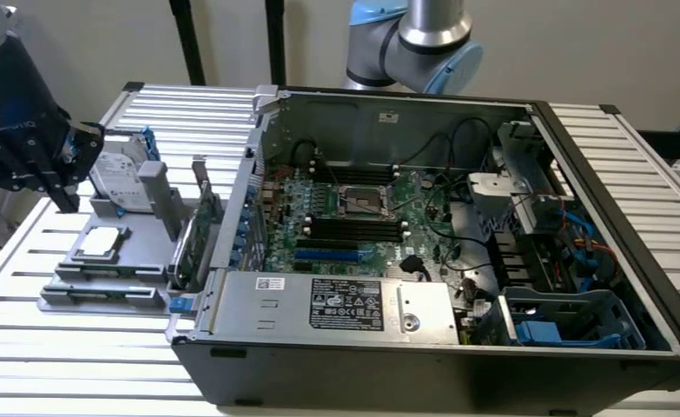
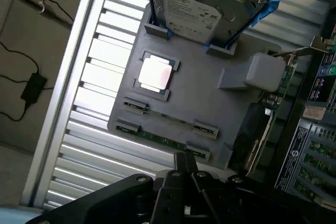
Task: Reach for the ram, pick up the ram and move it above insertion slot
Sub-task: 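Pick up the ram and move it above insertion slot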
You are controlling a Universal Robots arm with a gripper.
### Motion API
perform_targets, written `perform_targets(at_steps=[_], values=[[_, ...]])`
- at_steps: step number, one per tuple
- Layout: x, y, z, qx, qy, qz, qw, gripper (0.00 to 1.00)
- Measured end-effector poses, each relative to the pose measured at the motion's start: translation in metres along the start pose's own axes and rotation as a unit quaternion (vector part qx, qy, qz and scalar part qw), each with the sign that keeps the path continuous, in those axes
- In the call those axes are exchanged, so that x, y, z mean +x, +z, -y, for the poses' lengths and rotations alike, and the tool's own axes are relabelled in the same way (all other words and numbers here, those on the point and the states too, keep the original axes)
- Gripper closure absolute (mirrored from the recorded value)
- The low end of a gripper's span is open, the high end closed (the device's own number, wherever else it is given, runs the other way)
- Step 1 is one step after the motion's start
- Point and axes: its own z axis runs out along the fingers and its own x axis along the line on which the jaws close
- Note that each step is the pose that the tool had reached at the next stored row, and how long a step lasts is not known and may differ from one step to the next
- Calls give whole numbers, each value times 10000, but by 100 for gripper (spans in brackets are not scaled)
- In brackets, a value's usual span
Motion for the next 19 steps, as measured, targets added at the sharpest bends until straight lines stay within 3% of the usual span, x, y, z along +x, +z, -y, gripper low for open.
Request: perform_targets(at_steps=[5,9,14,19], values=[[0,5,0,0,-452,-16,9990,89],[0,8,0,1,-813,-31,9967,89],[0,13,0,1,-1268,-47,9919,89],[0,18,1,2,-1718,-65,9851,89]])
